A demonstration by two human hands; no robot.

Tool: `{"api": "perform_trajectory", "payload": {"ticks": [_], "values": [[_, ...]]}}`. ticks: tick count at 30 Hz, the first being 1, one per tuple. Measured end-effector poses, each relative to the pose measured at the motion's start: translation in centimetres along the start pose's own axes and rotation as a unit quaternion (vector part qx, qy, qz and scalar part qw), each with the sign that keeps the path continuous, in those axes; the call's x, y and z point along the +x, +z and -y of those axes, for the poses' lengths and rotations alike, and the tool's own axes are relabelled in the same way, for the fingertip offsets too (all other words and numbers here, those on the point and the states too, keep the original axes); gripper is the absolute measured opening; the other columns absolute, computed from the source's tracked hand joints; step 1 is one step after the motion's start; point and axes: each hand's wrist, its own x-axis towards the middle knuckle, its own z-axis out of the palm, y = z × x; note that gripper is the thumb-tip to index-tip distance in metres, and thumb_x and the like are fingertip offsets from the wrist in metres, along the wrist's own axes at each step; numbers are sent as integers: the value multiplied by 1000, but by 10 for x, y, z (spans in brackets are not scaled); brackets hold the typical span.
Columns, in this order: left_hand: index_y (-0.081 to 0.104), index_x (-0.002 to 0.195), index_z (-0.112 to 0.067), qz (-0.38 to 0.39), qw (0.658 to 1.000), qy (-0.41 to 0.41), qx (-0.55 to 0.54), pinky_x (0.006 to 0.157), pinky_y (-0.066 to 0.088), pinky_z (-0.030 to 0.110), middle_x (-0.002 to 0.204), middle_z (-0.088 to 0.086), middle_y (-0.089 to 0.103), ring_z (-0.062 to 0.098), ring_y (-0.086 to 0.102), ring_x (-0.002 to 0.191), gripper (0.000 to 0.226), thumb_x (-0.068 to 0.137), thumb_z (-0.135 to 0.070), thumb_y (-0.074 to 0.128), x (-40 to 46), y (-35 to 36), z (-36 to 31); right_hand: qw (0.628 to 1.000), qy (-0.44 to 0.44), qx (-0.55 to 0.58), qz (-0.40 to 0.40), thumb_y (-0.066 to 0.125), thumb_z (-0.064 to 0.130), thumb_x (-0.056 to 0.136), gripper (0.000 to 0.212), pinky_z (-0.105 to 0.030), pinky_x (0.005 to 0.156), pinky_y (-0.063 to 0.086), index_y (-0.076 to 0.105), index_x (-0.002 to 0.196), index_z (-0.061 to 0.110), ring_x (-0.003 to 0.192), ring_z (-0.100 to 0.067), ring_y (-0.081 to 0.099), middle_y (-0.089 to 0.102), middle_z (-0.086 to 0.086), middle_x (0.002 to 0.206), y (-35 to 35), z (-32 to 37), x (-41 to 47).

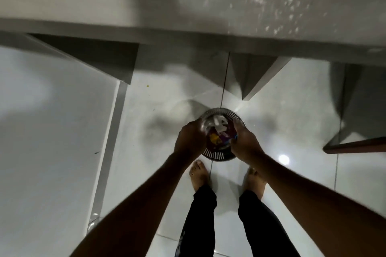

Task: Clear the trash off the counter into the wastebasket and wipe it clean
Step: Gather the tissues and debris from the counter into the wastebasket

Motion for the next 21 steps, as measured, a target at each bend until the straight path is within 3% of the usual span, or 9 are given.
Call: {"api": "perform_trajectory", "payload": {"ticks": [4, 6, 9, 11, 13, 17, 19, 21], "values": [[67, 111, -12, -124, 988, 75, -52, 70, 61, 30, 101, 10, 76, 21, 73, 78, 23, 89, -17, 62, -52, -74, -12, 987, -148, -9, -63, 50, 16, 98, 61, -44, 106, 47, 22, 151, 25, 131, -25, 49, 45, -7, 149, -44, 61, -63], [69, 113, -11, -180, 974, 127, -56, 68, 61, 27, 94, 5, 76, 15, 72, 73, 25, 88, -18, 66, -83, -119, -18, 974, -209, -5, -85, 53, 16, 95, 61, -34, 106, 46, 28, 148, 30, 126, -14, 50, 48, 4, 145, -70, 103, -104], [69, 106, -19, -243, 953, 167, -74, 62, 53, 14, 82, -7, 69, 1, 62, 67, 20, 90, -29, 64, -121, -181, -29, 944, -303, -12, -129, 58, 16, 89, 46, -16, 104, 38, 54, 135, 25, 118, -11, 59, 62, 4, 132, -107, 162, -167], [69, 100, -21, -279, 939, 185, -73, 64, 42, 0, 76, -11, 64, -3, 55, 66, 18, 90, -33, 60, -132, -224, -44, 914, -357, -30, -188, 60, 21, 86, 34, -14, 94, 41, 65, 120, 23, 104, -12, 66, 73, 3, 116, -136, 199, -199], [71, 97, -17, -318, 924, 206, -57, 69, 35, -5, 76, -8, 66, -3, 52, 68, 21, 89, -32, 58, -128, -260, -61, 887, -387, -37, -247, 57, 26, 87, 25, -18, 83, 48, 68, 109, 23, 90, -11, 68, 76, 4, 102, -167, 231, -214], [71, 95, -10, -351, 898, 263, -18, 72, 43, 11, 83, 6, 71, 16, 62, 74, 12, 91, -18, 63, -84, -318, -120, 867, -358, -47, -342, 64, 16, 90, 15, -33, 78, 57, 71, 104, 14, 86, -21, 70, 76, -5, 98, -239, 289, -194], [70, 103, -6, -315, 915, 252, 22, 81, 54, 34, 96, 13, 71, 29, 66, 88, 18, 92, -17, 60, -50, -333, -147, 871, -328, -39, -362, 64, 12, 90, 20, -40, 84, 57, 72, 108, 9, 93, -26, 70, 75, -10, 107, -272, 309, -163], [65, 113, -5, -265, 923, 260, 104, 91, 52, 41, 110, 17, 66, 36, 62, 101, 30, 91, -19, 51, -22, -342, -169, 884, -313, 8, -346, 60, 11, 92, 22, -40, 91, 55, 72, 111, 8, 100, -25, 69, 73, -10, 112, -300, 323, -136]]}}
